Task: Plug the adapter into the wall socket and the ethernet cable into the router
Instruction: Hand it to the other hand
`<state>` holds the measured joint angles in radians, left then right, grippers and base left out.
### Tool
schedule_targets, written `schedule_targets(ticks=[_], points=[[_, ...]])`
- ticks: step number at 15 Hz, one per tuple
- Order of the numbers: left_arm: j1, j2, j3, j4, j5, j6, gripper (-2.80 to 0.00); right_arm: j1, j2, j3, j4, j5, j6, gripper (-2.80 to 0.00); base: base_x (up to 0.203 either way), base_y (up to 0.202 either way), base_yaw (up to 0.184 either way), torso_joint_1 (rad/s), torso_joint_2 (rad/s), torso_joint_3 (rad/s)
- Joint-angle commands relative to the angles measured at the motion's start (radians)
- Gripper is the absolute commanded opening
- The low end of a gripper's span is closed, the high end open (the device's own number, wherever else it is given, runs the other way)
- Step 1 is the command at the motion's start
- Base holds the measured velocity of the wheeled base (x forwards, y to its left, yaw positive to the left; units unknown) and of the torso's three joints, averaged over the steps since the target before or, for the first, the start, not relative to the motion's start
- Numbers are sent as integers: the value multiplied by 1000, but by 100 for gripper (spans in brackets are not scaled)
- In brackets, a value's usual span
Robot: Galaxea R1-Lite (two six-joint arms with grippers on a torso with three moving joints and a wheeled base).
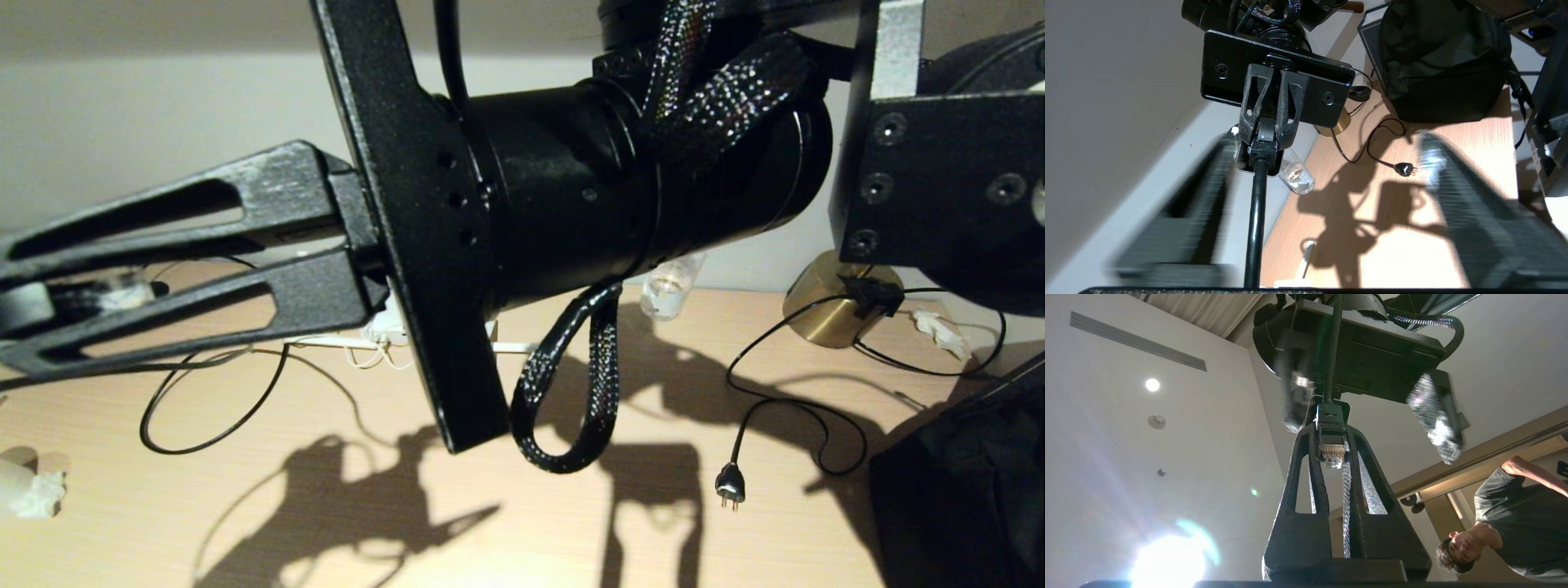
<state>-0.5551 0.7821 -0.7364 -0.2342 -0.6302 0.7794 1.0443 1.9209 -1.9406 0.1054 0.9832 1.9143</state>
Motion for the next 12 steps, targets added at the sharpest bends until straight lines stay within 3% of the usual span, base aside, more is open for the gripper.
schedule_targets(ticks=[1, 12], points=[[0, 0, 0, -2, -3, 4, -280, 0, 0, 0, 2, 6, 11, -280, 0, 0, 0, 0, 0, 0], [0, 0, 11, -4, -2, 3, -280, 2, 1, 0, 2, 8, 11, -280, 0, 0, 0, 0, 0, 0]])
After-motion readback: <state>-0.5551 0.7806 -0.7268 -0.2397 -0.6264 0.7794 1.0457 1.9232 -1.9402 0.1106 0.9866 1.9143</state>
